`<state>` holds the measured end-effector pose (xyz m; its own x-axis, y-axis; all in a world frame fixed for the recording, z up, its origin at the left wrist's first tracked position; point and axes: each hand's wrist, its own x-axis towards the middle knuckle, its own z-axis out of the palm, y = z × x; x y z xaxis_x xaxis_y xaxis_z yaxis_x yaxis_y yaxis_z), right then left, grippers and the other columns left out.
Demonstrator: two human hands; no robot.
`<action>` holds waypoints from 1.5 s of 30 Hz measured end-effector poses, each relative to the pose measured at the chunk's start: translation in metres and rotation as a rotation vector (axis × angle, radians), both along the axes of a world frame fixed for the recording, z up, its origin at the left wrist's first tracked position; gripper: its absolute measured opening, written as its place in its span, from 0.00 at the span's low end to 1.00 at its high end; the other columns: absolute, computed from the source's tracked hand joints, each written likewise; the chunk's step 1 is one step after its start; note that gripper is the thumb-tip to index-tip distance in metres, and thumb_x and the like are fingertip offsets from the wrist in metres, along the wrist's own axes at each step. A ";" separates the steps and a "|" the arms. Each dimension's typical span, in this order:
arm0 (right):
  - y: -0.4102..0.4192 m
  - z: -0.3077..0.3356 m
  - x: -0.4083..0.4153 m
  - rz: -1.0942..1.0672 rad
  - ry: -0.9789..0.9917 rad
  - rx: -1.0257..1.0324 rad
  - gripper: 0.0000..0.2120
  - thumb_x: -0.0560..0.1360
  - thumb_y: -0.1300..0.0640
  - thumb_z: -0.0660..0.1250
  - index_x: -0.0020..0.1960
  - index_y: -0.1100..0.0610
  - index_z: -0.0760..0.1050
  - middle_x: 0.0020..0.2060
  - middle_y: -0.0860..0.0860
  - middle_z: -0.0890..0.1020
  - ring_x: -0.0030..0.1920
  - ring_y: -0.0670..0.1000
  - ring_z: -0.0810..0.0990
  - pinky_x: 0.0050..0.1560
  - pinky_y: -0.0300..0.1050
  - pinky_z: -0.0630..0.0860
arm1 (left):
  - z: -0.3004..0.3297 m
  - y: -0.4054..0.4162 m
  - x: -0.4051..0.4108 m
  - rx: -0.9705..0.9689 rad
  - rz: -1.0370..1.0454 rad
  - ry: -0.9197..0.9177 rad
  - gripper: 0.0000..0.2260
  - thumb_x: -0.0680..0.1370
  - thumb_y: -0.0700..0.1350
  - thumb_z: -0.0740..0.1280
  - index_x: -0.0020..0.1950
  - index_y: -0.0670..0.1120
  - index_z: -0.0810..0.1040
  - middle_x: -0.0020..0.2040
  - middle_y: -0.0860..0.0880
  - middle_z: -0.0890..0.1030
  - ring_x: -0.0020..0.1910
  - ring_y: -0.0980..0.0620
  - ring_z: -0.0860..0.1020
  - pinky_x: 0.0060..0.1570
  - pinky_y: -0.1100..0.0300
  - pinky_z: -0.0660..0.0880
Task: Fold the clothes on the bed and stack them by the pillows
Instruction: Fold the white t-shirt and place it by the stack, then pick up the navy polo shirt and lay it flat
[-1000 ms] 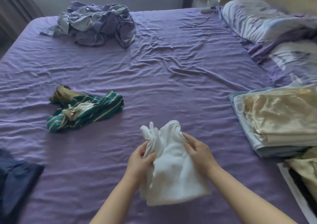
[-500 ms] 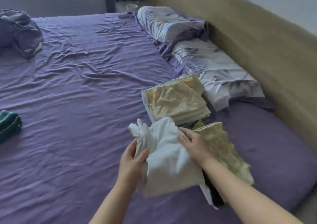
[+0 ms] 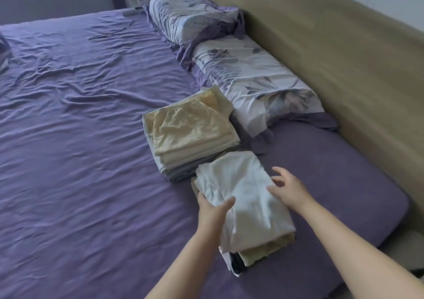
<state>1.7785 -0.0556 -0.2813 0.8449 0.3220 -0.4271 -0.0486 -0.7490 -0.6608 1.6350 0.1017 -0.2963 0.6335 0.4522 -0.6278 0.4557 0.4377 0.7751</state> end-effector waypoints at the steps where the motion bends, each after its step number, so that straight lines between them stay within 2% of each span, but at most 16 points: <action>1: -0.005 -0.012 -0.002 0.009 0.011 -0.021 0.28 0.74 0.60 0.67 0.72 0.55 0.63 0.62 0.54 0.76 0.61 0.53 0.75 0.55 0.45 0.70 | -0.006 -0.005 -0.002 0.038 -0.078 0.039 0.41 0.68 0.44 0.76 0.75 0.49 0.57 0.65 0.52 0.71 0.62 0.46 0.74 0.61 0.47 0.73; 3: -0.012 -0.030 -0.006 -0.010 -0.007 -0.003 0.26 0.75 0.63 0.66 0.71 0.56 0.65 0.63 0.56 0.76 0.62 0.53 0.74 0.59 0.47 0.71 | -0.013 -0.011 -0.006 0.181 -0.228 0.092 0.50 0.66 0.43 0.77 0.77 0.52 0.47 0.63 0.54 0.66 0.63 0.50 0.70 0.59 0.57 0.71; 4: -0.015 -0.034 -0.006 -0.033 -0.028 0.020 0.24 0.75 0.63 0.65 0.70 0.57 0.67 0.62 0.56 0.77 0.61 0.53 0.75 0.58 0.46 0.71 | -0.015 -0.013 -0.007 0.240 -0.276 0.106 0.51 0.66 0.43 0.77 0.77 0.53 0.45 0.64 0.53 0.65 0.64 0.49 0.69 0.60 0.58 0.70; 7: -0.017 -0.035 -0.002 -0.096 -0.093 0.067 0.20 0.76 0.60 0.66 0.67 0.58 0.70 0.59 0.57 0.78 0.56 0.52 0.77 0.52 0.41 0.69 | -0.018 -0.014 -0.008 0.211 -0.244 0.109 0.48 0.67 0.40 0.75 0.77 0.54 0.47 0.68 0.48 0.69 0.65 0.46 0.71 0.63 0.48 0.72; 10: -0.017 -0.033 -0.002 -0.103 -0.122 0.037 0.18 0.77 0.58 0.65 0.66 0.58 0.71 0.59 0.56 0.79 0.55 0.53 0.78 0.53 0.44 0.71 | -0.019 -0.015 -0.008 0.165 -0.177 0.124 0.46 0.67 0.40 0.75 0.77 0.54 0.50 0.65 0.50 0.73 0.61 0.47 0.75 0.59 0.47 0.75; 14: -0.011 -0.036 -0.011 0.145 -0.231 -0.157 0.20 0.75 0.63 0.65 0.66 0.59 0.70 0.60 0.56 0.78 0.60 0.58 0.73 0.59 0.47 0.67 | -0.023 -0.017 -0.015 0.343 -0.259 0.192 0.40 0.67 0.46 0.75 0.73 0.51 0.57 0.63 0.52 0.75 0.60 0.49 0.75 0.58 0.49 0.75; 16: -0.003 -0.036 -0.021 0.239 -0.299 -0.180 0.20 0.74 0.65 0.65 0.66 0.60 0.71 0.61 0.56 0.77 0.61 0.58 0.71 0.61 0.45 0.64 | -0.023 -0.016 -0.021 0.405 -0.319 0.242 0.34 0.67 0.51 0.74 0.69 0.53 0.61 0.59 0.55 0.77 0.56 0.51 0.77 0.53 0.49 0.76; 18: 0.007 -0.034 -0.034 0.316 -0.343 -0.167 0.20 0.74 0.64 0.64 0.66 0.59 0.72 0.61 0.53 0.76 0.63 0.55 0.70 0.63 0.43 0.63 | -0.025 -0.012 -0.030 0.458 -0.405 0.277 0.31 0.70 0.54 0.71 0.69 0.52 0.63 0.57 0.56 0.76 0.54 0.53 0.76 0.52 0.53 0.76; 20: 0.020 -0.031 -0.050 0.382 -0.371 -0.136 0.18 0.76 0.62 0.63 0.66 0.57 0.72 0.62 0.51 0.75 0.64 0.52 0.69 0.65 0.42 0.63 | -0.025 -0.005 -0.043 0.537 -0.517 0.336 0.28 0.74 0.56 0.67 0.71 0.50 0.64 0.60 0.52 0.75 0.58 0.52 0.74 0.52 0.58 0.73; 24: 0.053 -0.024 -0.094 0.533 -0.429 -0.153 0.15 0.77 0.57 0.60 0.64 0.52 0.72 0.61 0.45 0.74 0.63 0.49 0.69 0.62 0.45 0.66 | -0.022 0.023 -0.082 0.646 -0.638 0.439 0.23 0.78 0.56 0.61 0.72 0.49 0.65 0.67 0.50 0.72 0.66 0.52 0.70 0.61 0.58 0.70; 27: 0.082 -0.018 -0.133 0.636 -0.466 -0.233 0.15 0.75 0.54 0.64 0.62 0.50 0.74 0.59 0.45 0.76 0.63 0.50 0.72 0.61 0.47 0.67 | -0.016 0.051 -0.116 0.680 -0.602 0.508 0.21 0.78 0.56 0.60 0.69 0.51 0.69 0.66 0.52 0.74 0.66 0.53 0.70 0.60 0.59 0.69; 29: 0.101 -0.021 -0.158 0.680 -0.483 -0.218 0.15 0.71 0.56 0.70 0.57 0.52 0.78 0.54 0.48 0.80 0.58 0.54 0.77 0.57 0.50 0.71 | -0.014 0.071 -0.143 0.690 -0.567 0.552 0.20 0.77 0.57 0.59 0.68 0.54 0.70 0.65 0.54 0.74 0.65 0.54 0.71 0.59 0.59 0.69; 30: 0.111 -0.023 -0.171 0.721 -0.477 -0.236 0.15 0.71 0.55 0.69 0.58 0.52 0.78 0.55 0.48 0.80 0.58 0.54 0.77 0.57 0.49 0.71 | -0.014 0.081 -0.158 0.686 -0.550 0.570 0.20 0.76 0.58 0.59 0.67 0.55 0.70 0.65 0.54 0.75 0.65 0.54 0.72 0.59 0.59 0.69; 33: 0.142 -0.034 -0.211 0.852 -0.394 -0.353 0.18 0.78 0.48 0.57 0.67 0.47 0.68 0.64 0.43 0.73 0.64 0.48 0.70 0.62 0.42 0.65 | -0.019 0.113 -0.207 0.670 -0.498 0.617 0.19 0.76 0.59 0.59 0.66 0.56 0.71 0.63 0.55 0.75 0.64 0.55 0.72 0.59 0.60 0.70; 35: 0.169 -0.039 -0.239 0.906 -0.379 -0.402 0.19 0.78 0.46 0.54 0.68 0.46 0.65 0.65 0.43 0.71 0.65 0.48 0.69 0.63 0.42 0.64 | -0.023 0.135 -0.243 0.653 -0.465 0.642 0.18 0.76 0.59 0.59 0.65 0.56 0.72 0.63 0.55 0.76 0.64 0.54 0.73 0.59 0.59 0.70; 45: 0.350 -0.048 -0.422 1.217 -0.326 -0.393 0.16 0.77 0.44 0.55 0.64 0.46 0.67 0.63 0.43 0.72 0.65 0.47 0.69 0.61 0.42 0.65 | -0.024 0.267 -0.453 0.615 -0.333 0.808 0.19 0.77 0.58 0.58 0.66 0.55 0.71 0.66 0.51 0.74 0.65 0.50 0.72 0.62 0.58 0.68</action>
